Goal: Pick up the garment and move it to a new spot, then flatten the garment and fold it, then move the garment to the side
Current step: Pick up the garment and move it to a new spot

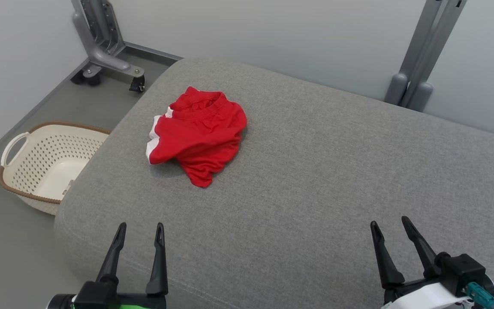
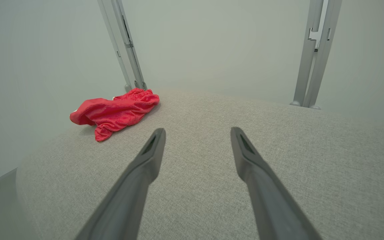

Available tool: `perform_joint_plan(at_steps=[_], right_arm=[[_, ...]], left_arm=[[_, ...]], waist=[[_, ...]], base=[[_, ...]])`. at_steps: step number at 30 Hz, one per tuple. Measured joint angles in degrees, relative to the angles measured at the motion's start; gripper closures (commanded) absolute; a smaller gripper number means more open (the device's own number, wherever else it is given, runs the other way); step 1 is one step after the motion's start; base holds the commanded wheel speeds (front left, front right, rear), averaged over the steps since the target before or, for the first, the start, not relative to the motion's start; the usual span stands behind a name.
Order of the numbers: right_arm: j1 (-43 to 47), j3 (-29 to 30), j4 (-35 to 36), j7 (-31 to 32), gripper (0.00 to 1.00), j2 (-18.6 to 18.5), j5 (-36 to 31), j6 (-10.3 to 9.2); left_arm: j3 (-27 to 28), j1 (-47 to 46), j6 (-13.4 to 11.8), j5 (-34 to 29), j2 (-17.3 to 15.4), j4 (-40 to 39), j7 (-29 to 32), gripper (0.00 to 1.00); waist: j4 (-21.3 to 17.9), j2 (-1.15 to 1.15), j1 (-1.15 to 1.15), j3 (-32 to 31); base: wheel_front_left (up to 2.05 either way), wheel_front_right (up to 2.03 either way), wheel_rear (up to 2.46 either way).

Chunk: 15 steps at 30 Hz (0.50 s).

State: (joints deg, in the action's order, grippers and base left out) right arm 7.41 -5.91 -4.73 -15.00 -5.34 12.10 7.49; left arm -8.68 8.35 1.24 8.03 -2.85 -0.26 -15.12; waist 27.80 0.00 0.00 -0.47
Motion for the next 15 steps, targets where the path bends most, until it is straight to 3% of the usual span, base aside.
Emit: perform_joint_plan(at_steps=[10,15], right_arm=[[-1.12,-0.47,0.92,0.0,0.0,-2.54,-0.32,0.0],[-4.45,-0.54,1.92,0.0,0.0,-6.31,-1.24,0.0]], left_arm=[[1.34,-2.85,-0.23,-0.27,-0.02,-3.87,-0.01,0.0],[2.35,-12.74,2.36,-1.08,-0.04,-5.08,-0.02,0.0]], waist=[[0.07,0.0,0.0,3.04],[-0.6,0.0,0.0,7.48]], base=[[0.0,0.0,0.0],[0.0,0.0,0.0]])
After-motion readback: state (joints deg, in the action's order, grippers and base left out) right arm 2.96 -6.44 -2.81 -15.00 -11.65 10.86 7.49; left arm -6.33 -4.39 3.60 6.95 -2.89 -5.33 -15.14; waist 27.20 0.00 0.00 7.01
